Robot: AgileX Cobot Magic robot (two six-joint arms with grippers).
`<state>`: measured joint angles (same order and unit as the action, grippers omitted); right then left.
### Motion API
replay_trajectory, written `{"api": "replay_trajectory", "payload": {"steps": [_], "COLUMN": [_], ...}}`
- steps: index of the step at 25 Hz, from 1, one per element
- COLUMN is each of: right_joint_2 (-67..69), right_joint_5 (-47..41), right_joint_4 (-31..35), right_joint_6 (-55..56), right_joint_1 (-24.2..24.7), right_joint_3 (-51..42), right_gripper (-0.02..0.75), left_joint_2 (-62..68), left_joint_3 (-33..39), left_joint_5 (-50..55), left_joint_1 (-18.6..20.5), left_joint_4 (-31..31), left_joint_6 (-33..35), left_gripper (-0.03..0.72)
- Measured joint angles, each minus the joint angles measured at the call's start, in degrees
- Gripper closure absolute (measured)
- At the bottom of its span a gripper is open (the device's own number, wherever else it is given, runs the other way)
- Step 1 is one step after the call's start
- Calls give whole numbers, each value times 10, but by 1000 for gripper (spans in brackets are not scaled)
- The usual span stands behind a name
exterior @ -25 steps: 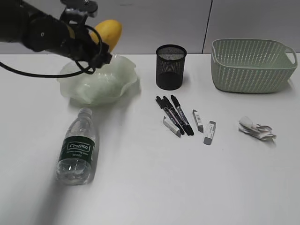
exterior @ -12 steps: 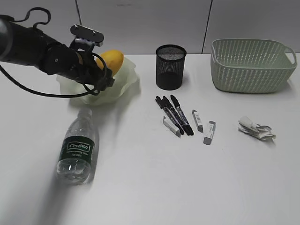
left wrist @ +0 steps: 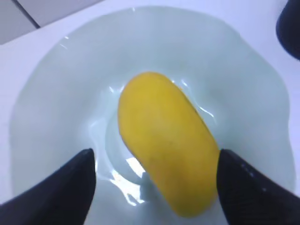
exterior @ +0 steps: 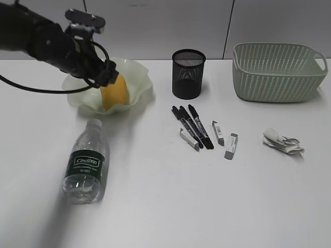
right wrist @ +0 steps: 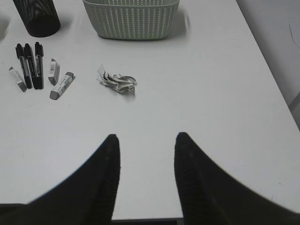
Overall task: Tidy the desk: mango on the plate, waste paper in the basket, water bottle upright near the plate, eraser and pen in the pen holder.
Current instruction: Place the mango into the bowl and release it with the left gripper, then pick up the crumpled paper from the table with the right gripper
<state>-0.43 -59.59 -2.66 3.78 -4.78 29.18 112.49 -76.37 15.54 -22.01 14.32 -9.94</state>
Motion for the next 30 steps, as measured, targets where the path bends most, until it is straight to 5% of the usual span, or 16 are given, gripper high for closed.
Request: {"api": "replay_trajectory", "payload": {"steps": [4,8,14,22,30], "right_joint_2": [0,0,0,0,0], "right_joint_5": [0,0,0,0,0], "right_joint_4": [2,2,2,2,2], "right_joint_6": [0,0,0,0,0], "right_joint_1": [0,0,0,0,0], "right_joint_3": [0,0,0,0,0], "right_gripper": [417,417,417,417,417], "left_joint_2": [-101,-247,-577,-975,-1128], "left_joint_3": [25,126,281,378,432], "left_joint_5": [60,95,240,456,517], "left_joint_1": [0,0,-1,-1,-1], "left_joint_4": [-15,-25,-33,-31,-27], "left_joint_6": [0,0,0,0,0], "left_gripper": [224,290,300,300,305]}}
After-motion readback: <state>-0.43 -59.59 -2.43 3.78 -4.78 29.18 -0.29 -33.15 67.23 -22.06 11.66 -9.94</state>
